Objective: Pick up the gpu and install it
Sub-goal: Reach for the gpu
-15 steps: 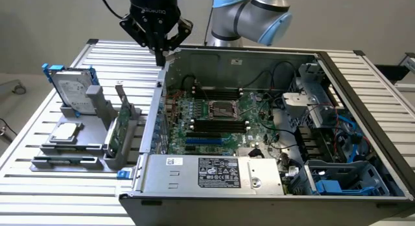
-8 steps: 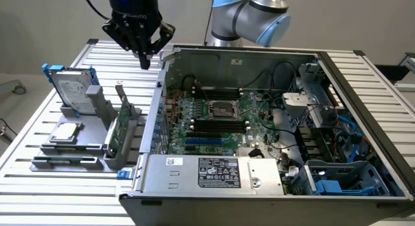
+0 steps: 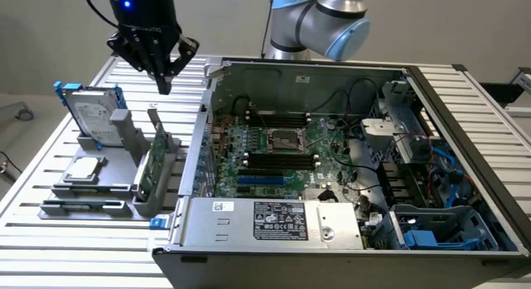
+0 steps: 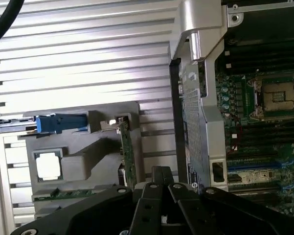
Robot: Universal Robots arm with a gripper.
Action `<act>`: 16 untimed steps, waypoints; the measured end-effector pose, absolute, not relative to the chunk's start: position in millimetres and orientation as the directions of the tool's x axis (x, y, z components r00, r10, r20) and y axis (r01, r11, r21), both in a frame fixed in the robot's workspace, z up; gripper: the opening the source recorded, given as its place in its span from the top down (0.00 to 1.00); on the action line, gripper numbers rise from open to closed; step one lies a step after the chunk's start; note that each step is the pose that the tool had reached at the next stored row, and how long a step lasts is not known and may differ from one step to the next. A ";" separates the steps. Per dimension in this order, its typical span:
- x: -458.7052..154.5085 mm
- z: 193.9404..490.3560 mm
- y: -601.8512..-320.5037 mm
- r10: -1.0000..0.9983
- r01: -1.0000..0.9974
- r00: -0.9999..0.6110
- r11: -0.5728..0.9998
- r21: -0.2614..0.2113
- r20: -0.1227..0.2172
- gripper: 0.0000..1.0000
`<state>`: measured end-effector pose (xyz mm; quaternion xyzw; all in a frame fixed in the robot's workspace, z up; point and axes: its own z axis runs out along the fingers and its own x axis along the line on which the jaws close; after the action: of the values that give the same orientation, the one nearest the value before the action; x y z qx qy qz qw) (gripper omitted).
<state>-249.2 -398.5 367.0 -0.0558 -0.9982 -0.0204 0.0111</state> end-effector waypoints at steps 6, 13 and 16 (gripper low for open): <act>-274.4 359.8 -398.5 0.110 0.110 -0.994 0.993 0.036 0.024 0.89; -277.9 358.4 -398.5 0.056 0.056 -0.998 0.998 0.001 0.027 0.89; -278.3 358.3 -398.5 0.026 0.025 -0.999 0.999 -0.025 0.028 0.89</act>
<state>-278.3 -398.5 358.3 -0.0129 -0.9997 0.0124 0.0143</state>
